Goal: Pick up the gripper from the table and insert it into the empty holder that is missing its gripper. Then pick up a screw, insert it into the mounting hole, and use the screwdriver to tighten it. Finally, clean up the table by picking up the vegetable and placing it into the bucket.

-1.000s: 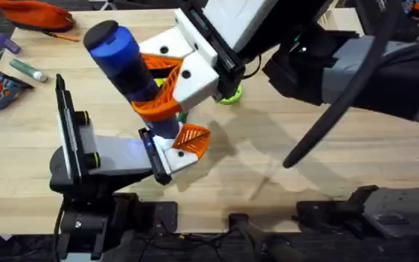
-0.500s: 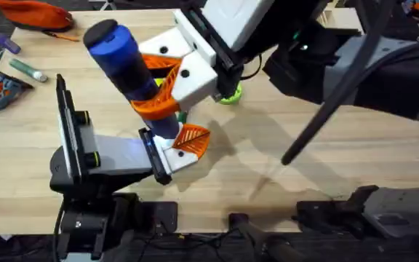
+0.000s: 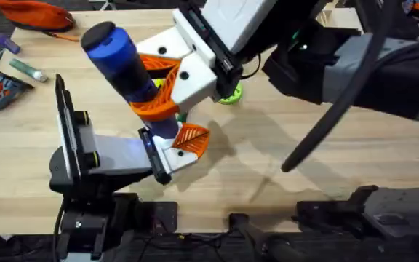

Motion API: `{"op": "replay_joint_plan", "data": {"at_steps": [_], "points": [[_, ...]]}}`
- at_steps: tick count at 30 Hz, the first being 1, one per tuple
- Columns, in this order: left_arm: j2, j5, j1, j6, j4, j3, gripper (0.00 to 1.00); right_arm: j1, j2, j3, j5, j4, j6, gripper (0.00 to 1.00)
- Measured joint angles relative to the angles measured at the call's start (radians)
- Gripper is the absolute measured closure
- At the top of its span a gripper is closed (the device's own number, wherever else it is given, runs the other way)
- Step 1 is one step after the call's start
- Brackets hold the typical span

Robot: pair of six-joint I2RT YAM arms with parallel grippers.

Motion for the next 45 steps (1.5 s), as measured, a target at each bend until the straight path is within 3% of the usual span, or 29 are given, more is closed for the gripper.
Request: {"op": "replay_joint_plan", "data": {"at_steps": [10, 21, 36, 41, 45], "points": [[0.0, -0.003, 0.0, 0.003, 0.0, 0.0, 0.996, 0.001, 0.011, 0.024, -0.02, 0.176, 0.126, 0.977], [0.0, 0.0, 0.0, 0.003, 0.0, 0.0, 0.996, -0.028, 0.011, 0.149, -0.037, 0.179, 0.224, 0.977], [0.0, 0.0, 0.0, 0.003, 0.0, 0.0, 0.996, -0.052, 0.011, 0.16, -0.047, 0.076, 0.258, 0.977], [0.0, 0.0, 0.0, 0.003, 0.0, 0.0, 0.996, -0.058, 0.011, 0.162, 0.085, -0.133, 0.22, 0.977], [0.0, 0.0, 0.0, 0.003, 0.0, 0.0, 0.996, -0.058, 0.011, 0.162, 0.329, -0.327, 0.134, 0.977]]}}
